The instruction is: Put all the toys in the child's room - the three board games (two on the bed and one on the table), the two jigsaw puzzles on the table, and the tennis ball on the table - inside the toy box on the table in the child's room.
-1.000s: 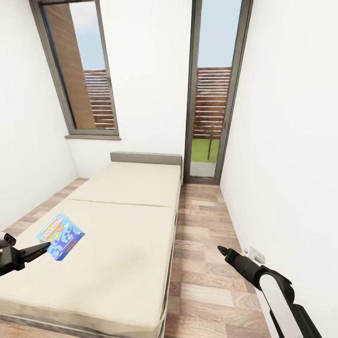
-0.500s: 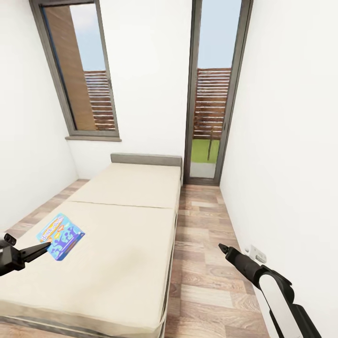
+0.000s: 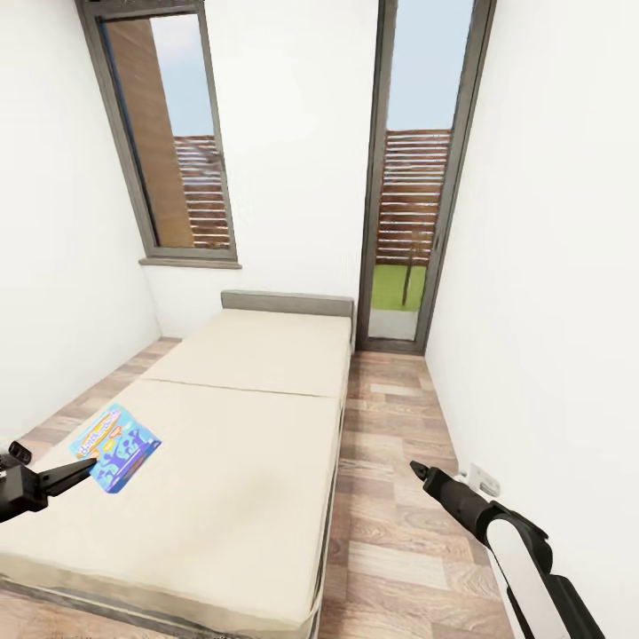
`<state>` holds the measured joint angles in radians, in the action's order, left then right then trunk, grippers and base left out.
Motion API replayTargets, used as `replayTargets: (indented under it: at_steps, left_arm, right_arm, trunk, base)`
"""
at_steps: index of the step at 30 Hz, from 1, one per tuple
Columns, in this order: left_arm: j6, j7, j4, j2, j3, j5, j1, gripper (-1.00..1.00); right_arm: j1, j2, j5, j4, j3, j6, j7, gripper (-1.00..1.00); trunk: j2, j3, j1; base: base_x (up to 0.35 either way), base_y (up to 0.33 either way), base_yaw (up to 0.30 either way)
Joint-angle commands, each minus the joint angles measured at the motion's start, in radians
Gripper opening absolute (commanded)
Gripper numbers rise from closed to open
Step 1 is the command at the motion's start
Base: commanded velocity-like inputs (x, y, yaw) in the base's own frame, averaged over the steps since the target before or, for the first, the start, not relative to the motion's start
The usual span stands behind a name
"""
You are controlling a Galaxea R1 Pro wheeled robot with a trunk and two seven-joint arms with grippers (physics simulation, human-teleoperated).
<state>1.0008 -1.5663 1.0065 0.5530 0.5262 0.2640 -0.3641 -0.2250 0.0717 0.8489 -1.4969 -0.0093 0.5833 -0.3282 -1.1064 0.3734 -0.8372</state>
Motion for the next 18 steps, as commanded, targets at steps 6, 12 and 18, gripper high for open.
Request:
replayTargets:
  at_steps: [6,12,18]
  left_arm:
    - [0.01,-0.004,0.0,-0.001,-0.003,-0.002,-0.001,-1.0]
    - [0.01,-0.004,0.0,-0.001,-0.004,-0.003,-0.001,-1.0]
    - [0.01,-0.004,0.0,-0.001,-0.005,-0.003,-0.001,-1.0]
  right_arm:
    - [0.0,0.0,0.01,-0.001,0.008,0.001,-0.009,1.0]
    - [0.0,-0.001,0.01,0.0,0.009,-0.001,-0.009,1.0]
    - [0.0,0.0,0.012,0.0,0.011,-0.03,-0.009,1.0]
  trunk:
    - [0.041,-0.018,0.023]
    - [0.083,-0.036,0.046]
    - [0.125,-0.055,0.069]
  base:
    - [0.0,0.0,0.287]
    - [0.0,0.0,0.156]
    - [0.0,0.0,0.013]
